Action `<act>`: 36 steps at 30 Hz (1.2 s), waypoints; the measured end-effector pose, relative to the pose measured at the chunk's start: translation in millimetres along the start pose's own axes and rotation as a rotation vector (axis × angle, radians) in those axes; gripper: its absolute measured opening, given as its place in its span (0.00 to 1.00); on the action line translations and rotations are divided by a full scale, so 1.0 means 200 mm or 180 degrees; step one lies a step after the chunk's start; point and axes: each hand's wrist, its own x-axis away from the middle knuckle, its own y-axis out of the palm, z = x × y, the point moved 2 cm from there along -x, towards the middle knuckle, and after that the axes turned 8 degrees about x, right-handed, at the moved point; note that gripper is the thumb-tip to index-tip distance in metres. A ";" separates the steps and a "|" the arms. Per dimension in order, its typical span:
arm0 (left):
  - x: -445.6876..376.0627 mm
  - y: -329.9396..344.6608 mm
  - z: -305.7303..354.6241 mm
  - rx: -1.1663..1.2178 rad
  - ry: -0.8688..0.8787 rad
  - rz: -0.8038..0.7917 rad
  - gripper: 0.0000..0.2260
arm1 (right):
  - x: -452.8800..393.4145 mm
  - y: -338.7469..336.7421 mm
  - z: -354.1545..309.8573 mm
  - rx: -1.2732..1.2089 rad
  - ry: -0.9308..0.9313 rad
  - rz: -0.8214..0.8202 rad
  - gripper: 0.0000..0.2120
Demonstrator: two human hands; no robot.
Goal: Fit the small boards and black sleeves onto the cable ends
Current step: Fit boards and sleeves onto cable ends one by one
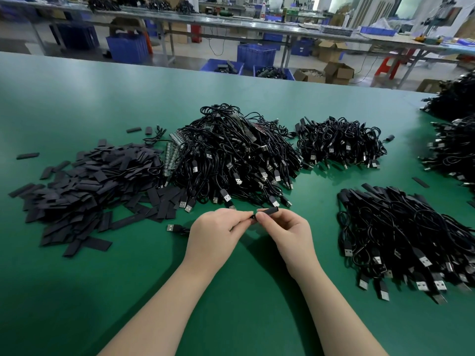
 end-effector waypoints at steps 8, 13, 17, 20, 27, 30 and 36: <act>0.01 0.01 0.01 0.0015 0.0020 -0.0046 0.09 | 0.00 0.01 -0.01 0.0121 -0.0117 -0.0151 0.06; 0.00 0.02 0.00 0.0162 -0.0140 -0.0100 0.10 | 0.01 0.03 0.00 0.0225 -0.0189 0.0062 0.06; 0.00 0.01 -0.02 0.0189 -0.0341 0.0021 0.09 | 0.04 0.05 -0.02 0.0560 -0.0539 0.0403 0.26; 0.00 0.01 -0.03 0.0238 -0.0433 0.0004 0.10 | 0.04 0.05 -0.03 0.0659 -0.0581 0.0413 0.26; 0.00 0.03 -0.04 0.0246 -0.0426 -0.0051 0.09 | 0.04 0.05 -0.02 0.0564 -0.0455 0.0359 0.24; 0.01 0.03 -0.05 0.0204 -0.0402 -0.0061 0.09 | 0.03 0.05 -0.01 0.0454 -0.0399 0.0353 0.21; 0.00 0.05 -0.05 0.0367 -0.0304 0.0084 0.09 | 0.03 0.04 0.01 0.0370 -0.0275 0.0325 0.19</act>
